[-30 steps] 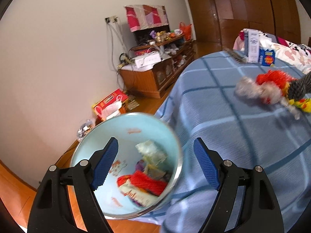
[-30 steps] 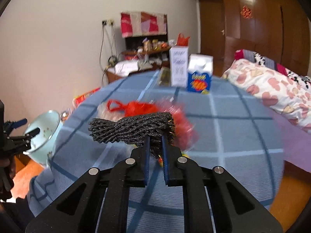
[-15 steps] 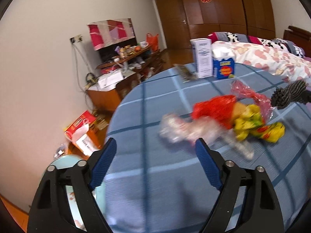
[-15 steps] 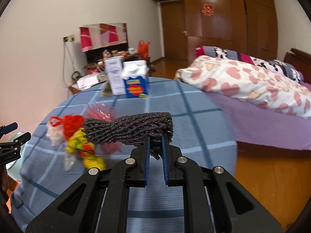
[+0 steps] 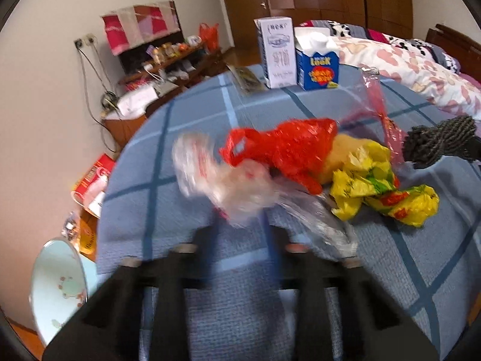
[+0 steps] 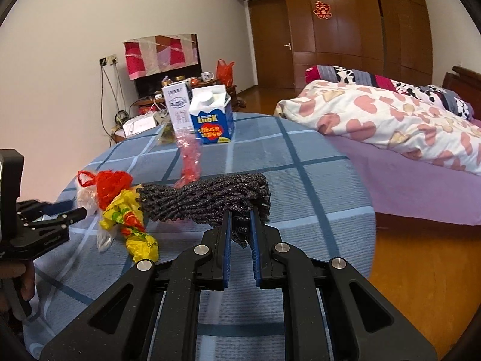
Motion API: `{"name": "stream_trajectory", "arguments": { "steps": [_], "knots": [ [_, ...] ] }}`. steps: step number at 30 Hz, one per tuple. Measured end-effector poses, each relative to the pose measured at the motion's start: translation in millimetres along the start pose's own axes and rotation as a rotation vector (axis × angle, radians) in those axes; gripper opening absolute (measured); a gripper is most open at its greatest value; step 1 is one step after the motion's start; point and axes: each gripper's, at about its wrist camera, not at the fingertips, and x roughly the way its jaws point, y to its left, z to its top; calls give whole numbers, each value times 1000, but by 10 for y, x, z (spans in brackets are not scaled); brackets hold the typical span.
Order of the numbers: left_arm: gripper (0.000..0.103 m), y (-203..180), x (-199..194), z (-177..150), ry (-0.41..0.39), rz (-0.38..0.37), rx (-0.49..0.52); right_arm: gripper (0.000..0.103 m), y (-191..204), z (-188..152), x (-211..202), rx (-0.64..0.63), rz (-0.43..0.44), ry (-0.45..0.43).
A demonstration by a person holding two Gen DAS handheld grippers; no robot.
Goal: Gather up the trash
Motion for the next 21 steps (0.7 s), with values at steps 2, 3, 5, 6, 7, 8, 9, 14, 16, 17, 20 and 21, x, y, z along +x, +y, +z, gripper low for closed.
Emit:
{"name": "stream_trajectory", "arguments": {
  "steps": [2, 3, 5, 6, 7, 8, 9, 14, 16, 17, 20, 21],
  "knots": [
    [1, 15, -33, -19, -9, -6, 7, 12, 22, -7, 1, -2, 5, 1],
    [0, 29, -57, -30, -14, -14, 12, 12, 33, -7, -5, -3, 6, 1],
    [0, 62, -104, -43, -25, -14, 13, 12, 65, 2, -13, -6, 9, -1],
    [0, 85, -135, -50, -32, -15, 12, 12, 77, 6, -19, -9, 10, -2],
    [0, 103, -153, -49, -36, -16, 12, 12, 97, 9, -28, -12, 10, -4],
    [0, 125, -184, -56, -43, -16, 12, 12, 117, 10, -34, -16, 12, -4],
    [0, 145, -220, -62, -51, -12, 15, 12, 138, 11, -41, -19, 13, -5],
    [0, 242, -412, -87, -93, -10, 24, 12, 220, 25, -65, -34, 21, -10],
    [0, 287, -472, -105, -102, -13, 19, 12, 275, 38, -80, -42, 28, -14],
    [0, 304, -492, -112, -105, -15, 16, 12, 293, 43, -83, -45, 30, -15],
    [0, 372, -569, -134, -118, -20, 9, 12, 353, 60, -92, -56, 36, -19],
    [0, 390, -583, -139, -120, -20, 7, 12, 373, 64, -94, -58, 37, -20]
  ]
}}
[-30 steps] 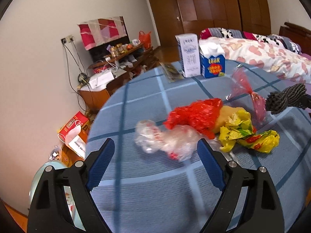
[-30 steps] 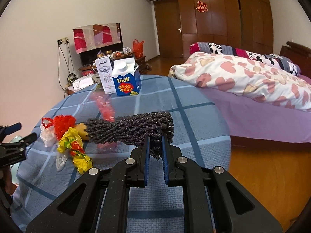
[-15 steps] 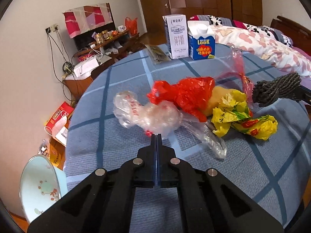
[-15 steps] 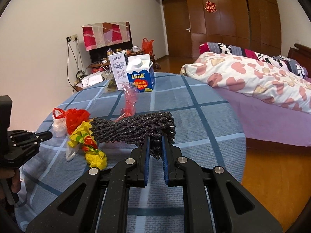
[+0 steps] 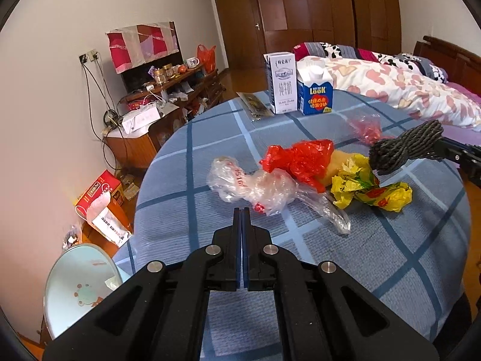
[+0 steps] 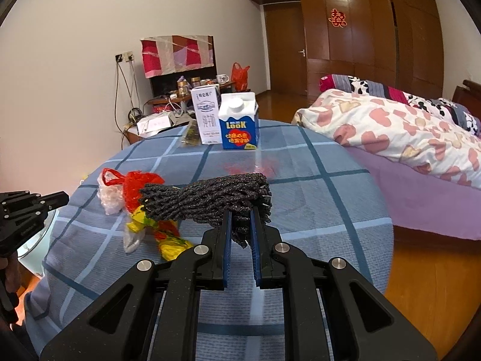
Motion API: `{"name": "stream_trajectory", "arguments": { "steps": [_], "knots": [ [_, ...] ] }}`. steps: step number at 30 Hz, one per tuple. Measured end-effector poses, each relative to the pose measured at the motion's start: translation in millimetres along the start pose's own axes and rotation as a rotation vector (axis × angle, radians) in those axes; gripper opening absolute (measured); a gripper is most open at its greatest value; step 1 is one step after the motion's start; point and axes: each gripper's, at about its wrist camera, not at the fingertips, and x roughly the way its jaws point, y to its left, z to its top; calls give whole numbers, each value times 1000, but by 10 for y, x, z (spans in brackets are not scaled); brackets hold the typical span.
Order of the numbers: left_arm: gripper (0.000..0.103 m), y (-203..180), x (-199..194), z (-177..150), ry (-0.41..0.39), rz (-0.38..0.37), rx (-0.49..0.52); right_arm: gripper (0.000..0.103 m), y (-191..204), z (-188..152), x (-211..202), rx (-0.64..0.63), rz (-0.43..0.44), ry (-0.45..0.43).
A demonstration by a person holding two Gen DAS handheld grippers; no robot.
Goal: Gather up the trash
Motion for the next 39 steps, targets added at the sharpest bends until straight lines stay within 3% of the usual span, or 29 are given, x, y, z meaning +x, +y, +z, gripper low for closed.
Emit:
{"name": "stream_trajectory", "arguments": {
  "steps": [14, 16, 17, 18, 20, 21, 23, 31, 32, 33, 36, 39],
  "knots": [
    [3, 170, -108, -65, -13, 14, -32, 12, 24, 41, -35, 1, 1, -13],
    [27, 162, -66, -32, -9, 8, -61, 12, -14, 49, -42, 3, -15, -16],
    [48, 143, -38, -10, -12, 12, -72, 12, -60, 54, -43, 10, -26, -17],
    [56, 115, -14, 14, -21, 20, -80, 12, -105, 57, -45, 18, -35, -18],
    [58, 32, 58, 70, -20, 11, -78, 12, -250, 57, -57, 43, -56, -23],
    [67, -27, 116, 112, -12, 7, -78, 12, -335, 57, -62, 59, -68, -24],
    [71, -144, 213, 178, -9, 5, -64, 12, -434, 54, -62, 76, -82, -25],
    [71, -407, 780, 288, 105, 10, -13, 12, -630, -33, 36, 104, -90, -3],
    [63, -414, 808, 279, 113, 4, -12, 12, -638, -41, 41, 106, -88, -1],
    [48, -426, 832, 264, 121, -2, -7, 12, -642, -48, 39, 108, -85, -1],
    [32, -437, 836, 246, 122, -28, 5, 12, -639, -58, 40, 109, -77, -2],
    [24, -435, 803, 240, 123, -47, 18, 12, -609, -59, 40, 107, -72, -1]
  ]
}}
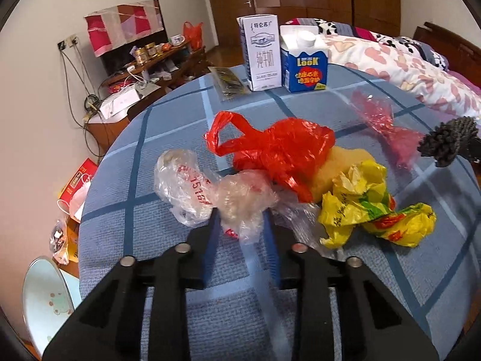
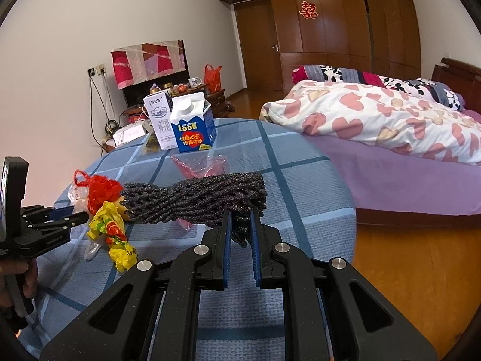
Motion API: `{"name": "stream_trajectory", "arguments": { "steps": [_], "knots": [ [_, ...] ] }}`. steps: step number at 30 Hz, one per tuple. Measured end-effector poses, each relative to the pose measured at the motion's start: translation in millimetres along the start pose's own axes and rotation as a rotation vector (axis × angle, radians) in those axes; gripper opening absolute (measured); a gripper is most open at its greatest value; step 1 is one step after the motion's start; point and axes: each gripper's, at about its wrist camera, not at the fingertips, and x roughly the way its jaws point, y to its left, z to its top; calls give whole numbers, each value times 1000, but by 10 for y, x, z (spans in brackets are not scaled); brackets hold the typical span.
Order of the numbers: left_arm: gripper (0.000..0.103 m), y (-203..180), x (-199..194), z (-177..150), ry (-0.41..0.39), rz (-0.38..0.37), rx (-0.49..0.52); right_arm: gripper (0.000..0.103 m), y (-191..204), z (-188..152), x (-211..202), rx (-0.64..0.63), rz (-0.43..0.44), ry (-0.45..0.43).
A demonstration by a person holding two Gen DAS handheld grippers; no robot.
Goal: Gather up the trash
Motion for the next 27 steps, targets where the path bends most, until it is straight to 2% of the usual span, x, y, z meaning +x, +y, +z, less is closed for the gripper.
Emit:
{"name": "stream_trajectory", "arguments": {
  "steps": [5, 18, 27],
  "knots": [
    [17, 86, -98, -39, -16, -11, -2, 12, 67, 21, -44, -12, 7, -10],
    [16, 508, -910, -271, -149, -13, -18, 12, 594, 164, -217, -83, 83, -58],
    [16, 836, -1227, -478, -182, 44, -49, 12, 1090, 199, -132, -135, 157, -51]
  ]
}}
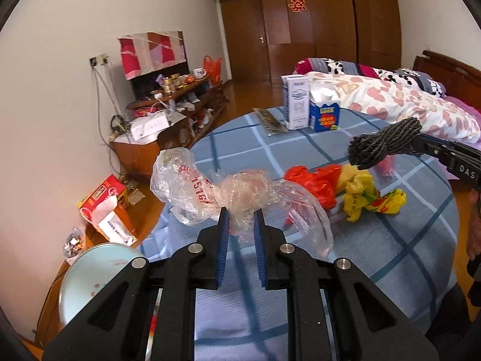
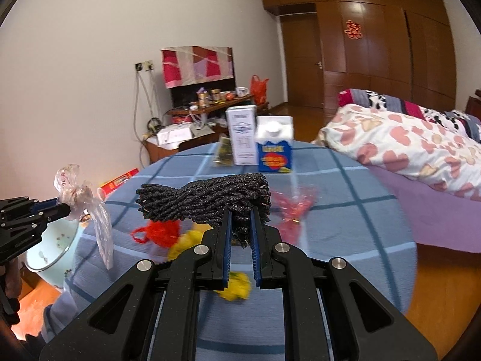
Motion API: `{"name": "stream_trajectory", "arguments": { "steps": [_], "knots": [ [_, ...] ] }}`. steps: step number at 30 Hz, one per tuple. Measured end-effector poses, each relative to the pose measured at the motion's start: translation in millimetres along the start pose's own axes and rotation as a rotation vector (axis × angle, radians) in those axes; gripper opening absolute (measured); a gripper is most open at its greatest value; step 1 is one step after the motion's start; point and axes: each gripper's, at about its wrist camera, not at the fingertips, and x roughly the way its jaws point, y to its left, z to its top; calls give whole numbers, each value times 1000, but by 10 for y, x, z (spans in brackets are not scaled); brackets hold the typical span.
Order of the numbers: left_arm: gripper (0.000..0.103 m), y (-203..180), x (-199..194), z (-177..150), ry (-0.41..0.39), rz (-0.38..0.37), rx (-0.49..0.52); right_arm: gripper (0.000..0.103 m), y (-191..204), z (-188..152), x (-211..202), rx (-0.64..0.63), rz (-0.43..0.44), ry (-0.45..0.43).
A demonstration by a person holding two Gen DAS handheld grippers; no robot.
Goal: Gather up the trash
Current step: 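Carry the clear bag and black mesh net over the teal bin with both grippers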
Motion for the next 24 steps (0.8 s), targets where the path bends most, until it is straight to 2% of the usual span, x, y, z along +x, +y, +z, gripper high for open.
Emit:
{"name": "stream_trajectory", "arguments": {
  "steps": [13, 24],
  "knots": [
    [16, 560, -221, -307, 12, 100, -64, 12, 734, 31, 310, -82, 113, 25],
    [16, 946, -344, -520, 26, 168, -122, 12, 1158, 36, 494, -137, 184, 52]
  ]
}}
